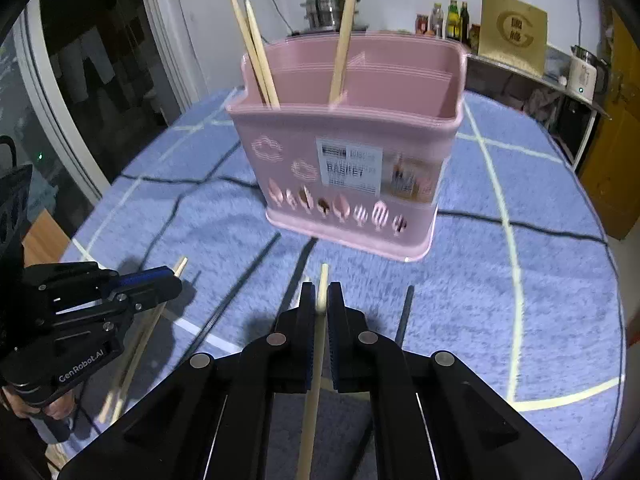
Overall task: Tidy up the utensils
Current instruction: 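Lower the left tool onto a bamboo chopstick and close while the right tool grasps another, then lift the held chopsticks with both tools and carry them toward the pink basket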
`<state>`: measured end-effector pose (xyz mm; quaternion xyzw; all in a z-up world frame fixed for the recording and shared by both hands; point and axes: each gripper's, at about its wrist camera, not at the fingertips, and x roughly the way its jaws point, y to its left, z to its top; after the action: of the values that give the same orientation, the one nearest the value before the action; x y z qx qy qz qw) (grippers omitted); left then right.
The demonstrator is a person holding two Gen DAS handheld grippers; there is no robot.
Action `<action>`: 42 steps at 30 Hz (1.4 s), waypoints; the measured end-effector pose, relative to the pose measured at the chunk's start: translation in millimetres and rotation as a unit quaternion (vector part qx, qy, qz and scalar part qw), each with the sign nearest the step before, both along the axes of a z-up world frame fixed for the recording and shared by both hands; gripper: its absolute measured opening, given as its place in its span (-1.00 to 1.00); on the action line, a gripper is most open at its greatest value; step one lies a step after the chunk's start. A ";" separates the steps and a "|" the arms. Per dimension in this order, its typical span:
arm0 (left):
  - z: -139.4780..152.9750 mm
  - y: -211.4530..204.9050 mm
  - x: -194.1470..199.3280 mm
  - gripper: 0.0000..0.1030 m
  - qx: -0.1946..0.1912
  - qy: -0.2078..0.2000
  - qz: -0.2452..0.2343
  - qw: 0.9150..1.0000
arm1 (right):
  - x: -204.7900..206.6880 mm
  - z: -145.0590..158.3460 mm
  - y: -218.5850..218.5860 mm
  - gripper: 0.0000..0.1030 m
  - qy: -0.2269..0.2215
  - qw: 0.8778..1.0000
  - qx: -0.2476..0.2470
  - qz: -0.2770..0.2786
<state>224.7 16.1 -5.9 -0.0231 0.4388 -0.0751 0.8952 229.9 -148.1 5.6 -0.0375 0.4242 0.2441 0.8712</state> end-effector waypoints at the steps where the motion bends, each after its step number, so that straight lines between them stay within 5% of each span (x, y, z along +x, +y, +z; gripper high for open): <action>1: 5.8 0.4 -1.9 -0.89 -0.002 -0.006 -0.001 1.000 | -1.0 4.4 -0.9 -0.89 -0.005 1.000 0.003 0.000; 19: 103.0 11.7 -35.7 -0.90 -0.030 -0.110 0.001 0.994 | -35.2 80.3 -11.0 -0.90 -0.092 0.994 0.051 0.000; 42: 131.9 2.4 -54.4 -0.91 -0.025 -0.138 -0.020 0.990 | -61.0 107.6 -20.9 -0.90 -0.131 0.990 0.060 0.006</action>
<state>170.3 18.5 126.0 -0.0261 0.3091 -0.1069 0.9447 168.9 -169.0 113.3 -0.0199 0.2906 0.2672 0.9186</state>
